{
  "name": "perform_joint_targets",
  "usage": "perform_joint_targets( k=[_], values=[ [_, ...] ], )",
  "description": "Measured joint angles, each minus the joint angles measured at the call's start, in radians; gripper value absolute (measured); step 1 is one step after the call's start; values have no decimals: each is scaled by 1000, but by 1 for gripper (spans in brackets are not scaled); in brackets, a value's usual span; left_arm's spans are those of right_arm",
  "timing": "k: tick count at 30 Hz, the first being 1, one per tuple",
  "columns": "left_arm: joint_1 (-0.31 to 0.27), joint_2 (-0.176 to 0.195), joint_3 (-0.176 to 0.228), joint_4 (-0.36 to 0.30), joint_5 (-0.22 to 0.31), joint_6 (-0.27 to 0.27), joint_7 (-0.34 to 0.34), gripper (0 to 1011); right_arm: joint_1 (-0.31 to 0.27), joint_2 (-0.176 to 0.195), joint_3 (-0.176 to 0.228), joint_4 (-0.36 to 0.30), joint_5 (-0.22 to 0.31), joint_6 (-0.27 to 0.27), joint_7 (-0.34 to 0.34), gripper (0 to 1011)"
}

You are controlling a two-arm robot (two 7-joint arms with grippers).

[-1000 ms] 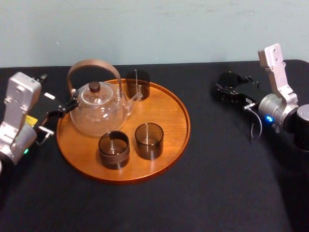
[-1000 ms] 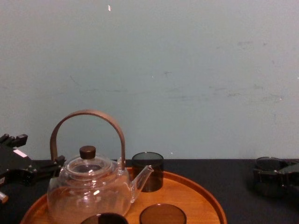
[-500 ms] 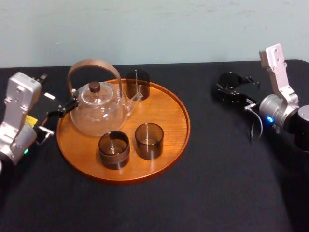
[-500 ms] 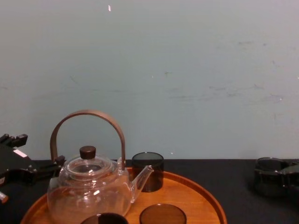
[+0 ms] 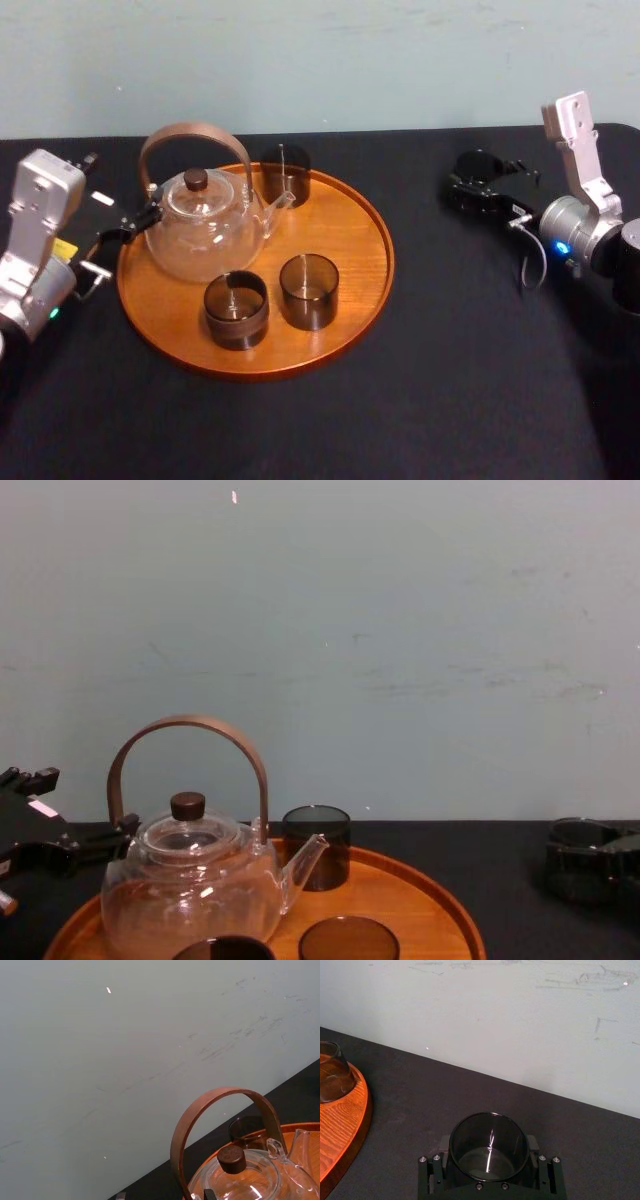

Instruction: Pick up the glass from the table and place it on the tray.

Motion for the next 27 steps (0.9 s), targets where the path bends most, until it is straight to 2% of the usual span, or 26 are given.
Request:
perform_joint_targets(
  k=[7, 14, 27],
  values=[
    [0, 0, 0, 0, 0, 0, 0, 1010, -27, 11, 7, -67, 8, 16, -5, 904],
    [0, 0, 0, 0, 0, 0, 0, 1009, -66, 24, 5, -162, 16, 38, -6, 904],
    [0, 0, 0, 0, 0, 0, 0, 1009, -105, 37, -26, -282, 25, 65, 0, 904]
  ],
)
